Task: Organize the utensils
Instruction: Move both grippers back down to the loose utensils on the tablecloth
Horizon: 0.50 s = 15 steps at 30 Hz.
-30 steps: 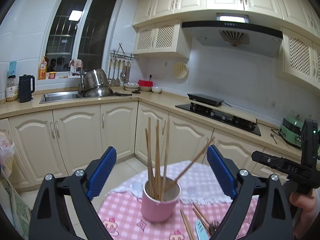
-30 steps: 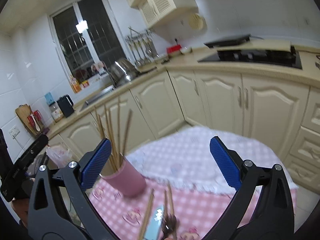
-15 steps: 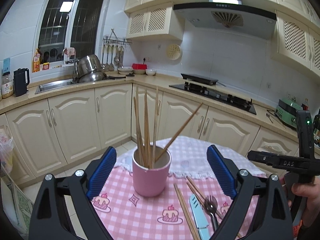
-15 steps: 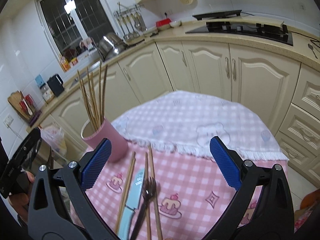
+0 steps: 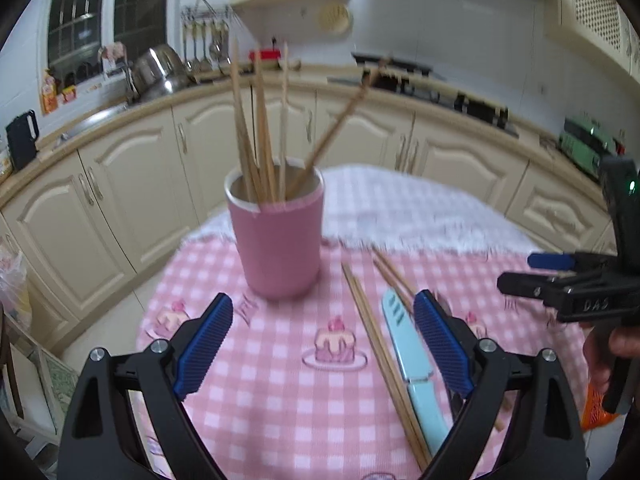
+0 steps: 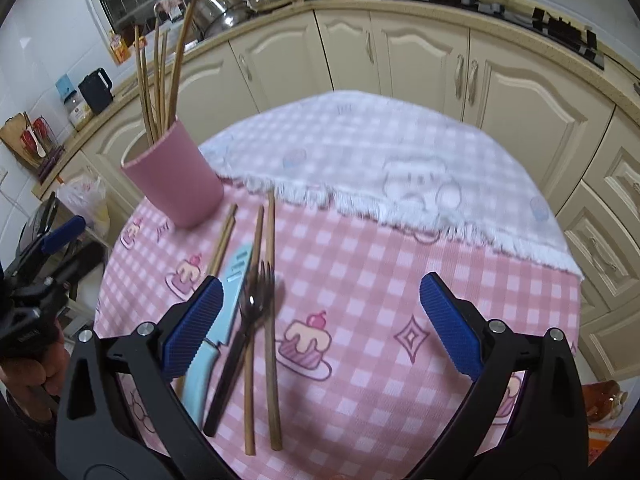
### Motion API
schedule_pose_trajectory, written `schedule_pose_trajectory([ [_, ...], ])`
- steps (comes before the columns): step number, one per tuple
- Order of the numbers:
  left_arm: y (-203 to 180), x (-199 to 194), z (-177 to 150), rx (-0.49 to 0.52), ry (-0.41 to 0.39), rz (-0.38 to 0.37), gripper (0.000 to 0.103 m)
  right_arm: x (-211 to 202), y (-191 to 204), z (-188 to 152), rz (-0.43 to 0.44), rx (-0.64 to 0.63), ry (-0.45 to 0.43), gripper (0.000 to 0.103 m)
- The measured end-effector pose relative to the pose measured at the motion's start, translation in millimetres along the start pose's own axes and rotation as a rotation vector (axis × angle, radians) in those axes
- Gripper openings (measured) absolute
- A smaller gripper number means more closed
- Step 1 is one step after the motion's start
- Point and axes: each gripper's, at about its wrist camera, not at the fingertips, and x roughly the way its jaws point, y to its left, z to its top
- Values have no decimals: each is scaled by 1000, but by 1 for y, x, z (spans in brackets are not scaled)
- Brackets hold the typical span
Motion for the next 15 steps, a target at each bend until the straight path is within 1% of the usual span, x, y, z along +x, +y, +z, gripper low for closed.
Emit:
schedule_pose_trajectory([
  [5, -6, 21, -9, 20, 84, 5, 90, 8, -2, -5, -10, -8, 36, 97],
  [12, -12, 50, -24, 40, 229, 17, 90, 19, 2, -10, -27, -57, 96, 97],
  [15, -14, 61, -29, 53, 287, 20, 90, 22, 3, -11, -25, -67, 108, 97],
])
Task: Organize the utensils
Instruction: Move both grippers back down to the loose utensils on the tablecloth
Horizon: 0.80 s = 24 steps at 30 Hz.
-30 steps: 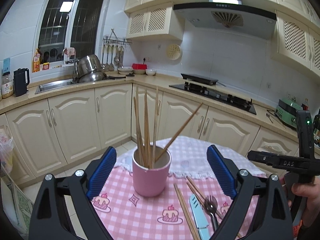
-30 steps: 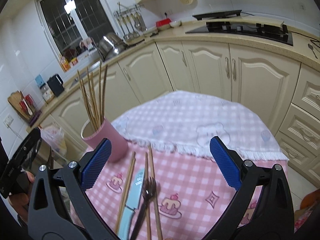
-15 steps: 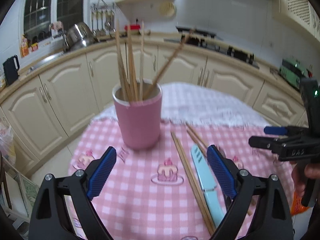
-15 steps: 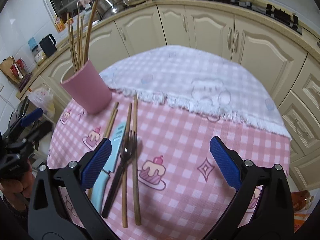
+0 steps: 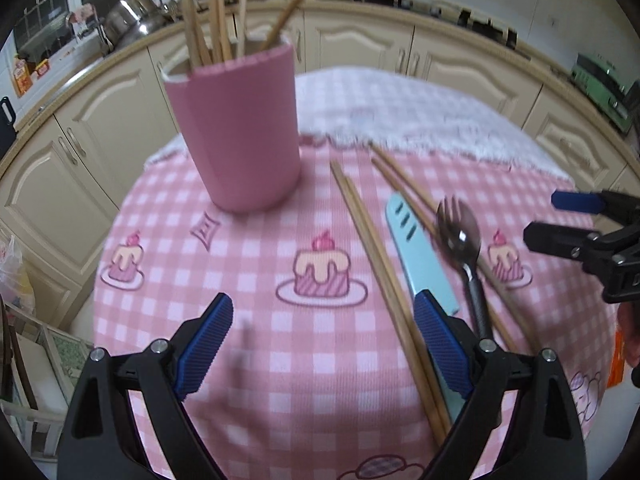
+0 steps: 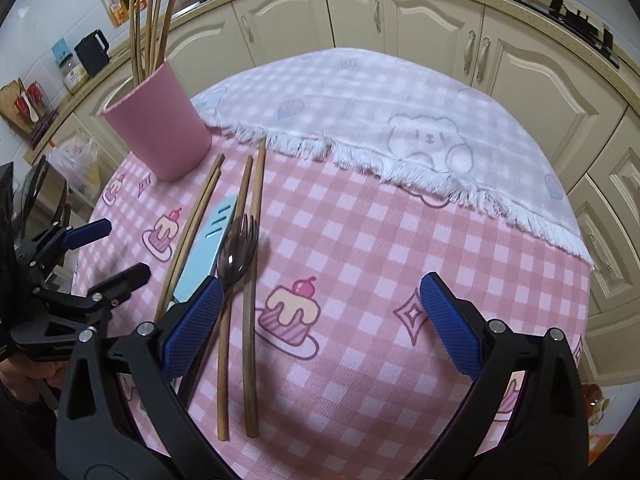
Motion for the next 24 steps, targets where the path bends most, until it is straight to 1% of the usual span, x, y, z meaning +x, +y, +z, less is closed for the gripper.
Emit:
schedule_pose_trajectory([
  [3, -2, 12, -2, 7, 57, 21, 90, 3, 0, -1, 5, -2, 7, 97],
  [6, 1, 15, -3, -15, 76, 12, 90, 5, 1, -2, 6, -5, 15, 97],
  [10, 2, 16, -3, -21, 87, 11, 90, 10, 2, -4, -4, -20, 31, 97],
  [16, -5, 21, 7, -8, 73, 57, 90, 18, 6, -6, -49, -62, 63, 97],
  [20, -4, 19, 5, -1, 69, 72, 89, 19, 10, -7, -57, -78, 76, 97],
  [22, 0, 20, 1, -14, 84, 59, 88, 19, 11, -7, -58, -88, 79, 97],
  [23, 3, 21, -1, -28, 98, 51, 84, 20, 12, -7, -61, -91, 81, 97],
  [24, 3, 22, -3, -28, 102, 53, 84, 20, 12, -7, -63, -92, 83, 97],
])
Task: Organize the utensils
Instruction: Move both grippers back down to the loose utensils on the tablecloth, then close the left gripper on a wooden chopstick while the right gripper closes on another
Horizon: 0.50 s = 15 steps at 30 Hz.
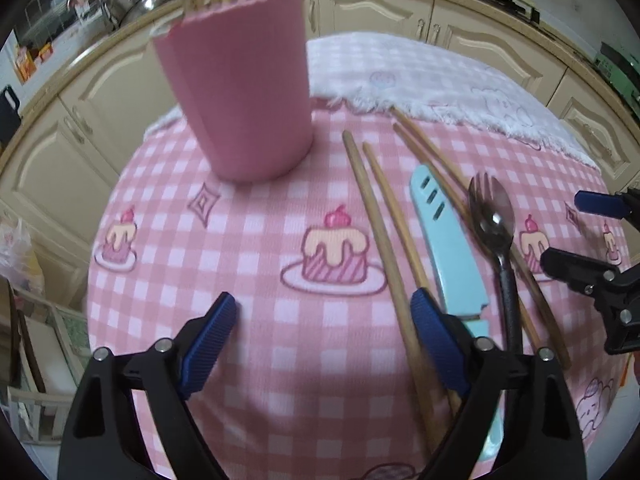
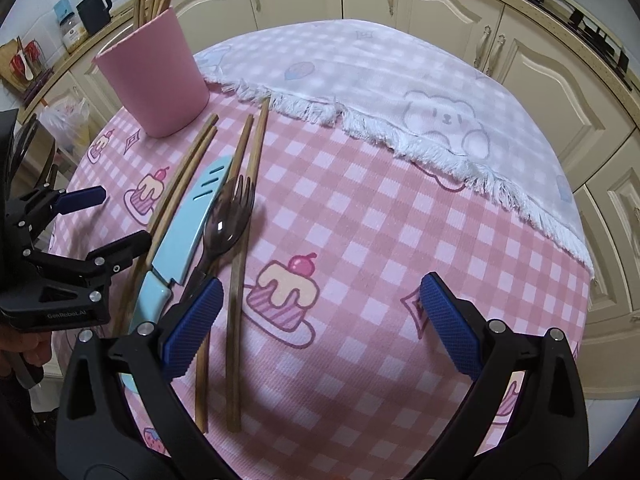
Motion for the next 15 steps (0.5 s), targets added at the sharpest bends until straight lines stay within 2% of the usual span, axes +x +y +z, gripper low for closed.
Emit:
schedule_pose_trajectory([
  [5, -1, 0, 1, -3, 3, -4, 83, 6, 5, 6, -12, -7, 22, 97],
  [8, 0, -1, 2, 14, 10, -13, 81, 12, 13, 13, -30, -38, 65, 96],
  [9, 0, -1, 2, 27, 15, -20, 80, 13, 15, 14, -30, -45, 76, 93],
  [12, 1, -3, 1, 53, 29, -37, 74, 23, 23, 21, -31, -73, 141, 73],
  [14, 3, -2, 4, 71, 40, -49, 72, 26, 29, 27, -42, -101, 163, 69],
  [15, 3, -2, 5, 85, 48, -56, 72, 26, 31, 30, -31, -103, 170, 59],
])
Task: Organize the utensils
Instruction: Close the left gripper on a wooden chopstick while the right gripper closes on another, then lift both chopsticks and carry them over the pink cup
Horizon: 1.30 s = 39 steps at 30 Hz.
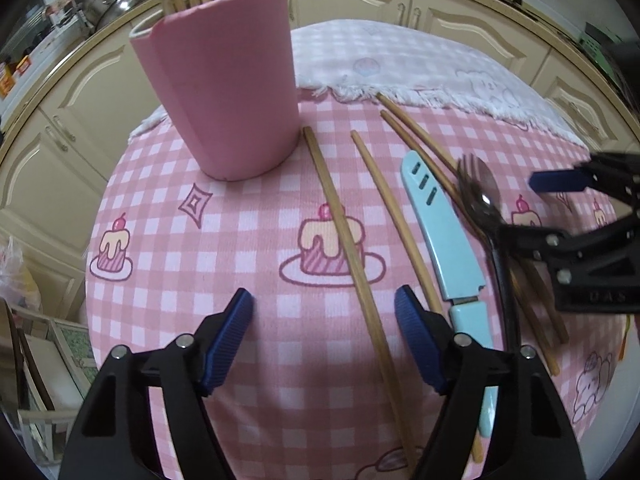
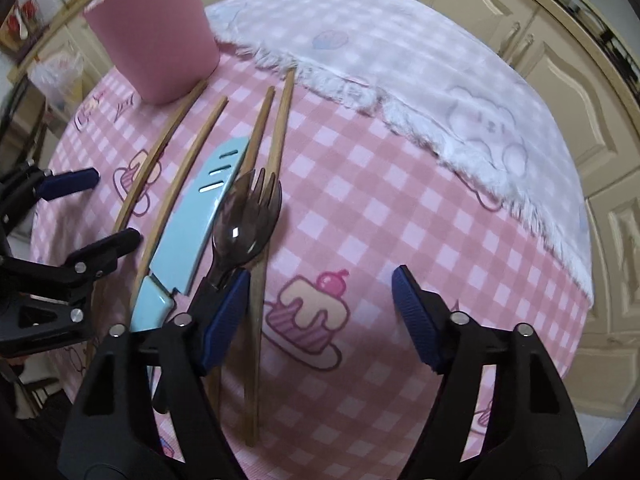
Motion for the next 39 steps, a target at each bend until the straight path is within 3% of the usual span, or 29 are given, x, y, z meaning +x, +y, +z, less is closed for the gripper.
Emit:
schedule_pose_trajectory([
  [1, 0, 0, 1, 12, 7, -5, 71, 0, 3, 6, 7, -10, 13, 48],
  [3, -1, 1, 4, 37, 20, -16, 67, 2, 7, 15, 13, -27, 35, 38],
  [7, -1, 1, 13, 77, 47, -47, 58, 9, 13, 35, 25, -37, 79, 34],
  [9, -3, 1, 18, 91, 54, -52, 48, 12, 18, 41, 18, -69, 94, 32],
  [10, -5, 1, 20, 98, 55, -53, 44, 12, 20, 43, 23, -83, 97, 26],
  [11, -7, 1, 21, 114, 56, -56, 34, 12, 22, 44, 28, -95, 98, 19],
  [12, -10, 0, 23, 133, 57, -64, 18, 12, 23, 45, 35, -100, 96, 8],
  [13, -12, 0, 25, 142, 59, -69, 11, 11, 23, 45, 37, -101, 88, 7],
  [15, -16, -1, 24, 162, 53, -65, 7, 8, 17, 39, 62, -67, 62, 7],
  [21, -15, -7, 15, 140, 24, -99, 5, -13, -16, 6, 145, 69, -30, 6],
  [26, -9, -18, 4, 111, -22, -117, 5, -42, -47, -18, 217, 175, -156, 6],
  [32, -1, -62, 0, 63, -190, -167, 5, -79, -48, -33, 317, 216, -338, 6],
  [39, 15, -116, 7, 10, -422, -172, 5, -126, -35, -30, 368, 209, -556, 6],
])
